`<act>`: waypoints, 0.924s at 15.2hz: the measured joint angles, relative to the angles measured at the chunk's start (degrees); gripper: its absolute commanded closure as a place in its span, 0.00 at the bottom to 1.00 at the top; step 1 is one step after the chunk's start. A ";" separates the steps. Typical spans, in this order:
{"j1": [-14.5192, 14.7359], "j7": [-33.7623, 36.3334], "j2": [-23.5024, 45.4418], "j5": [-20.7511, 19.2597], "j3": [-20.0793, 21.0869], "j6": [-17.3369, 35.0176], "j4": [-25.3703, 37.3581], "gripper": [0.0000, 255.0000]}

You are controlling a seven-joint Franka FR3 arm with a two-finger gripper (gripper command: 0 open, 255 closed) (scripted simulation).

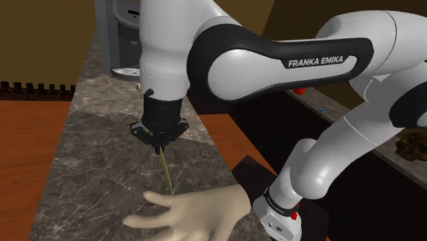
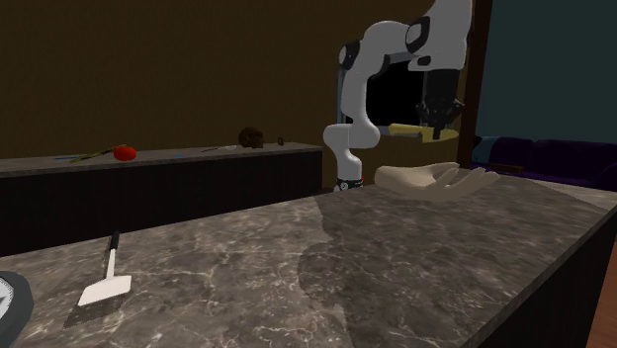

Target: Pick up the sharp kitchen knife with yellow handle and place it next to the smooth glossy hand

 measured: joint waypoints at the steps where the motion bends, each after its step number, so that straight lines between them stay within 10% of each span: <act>1: 0.41 1.42 0.48 -0.11 0.90 -0.22 0.69 1.00; 14: 8.95 26.24 17.72 -10.72 14.28 -2.82 15.95 1.00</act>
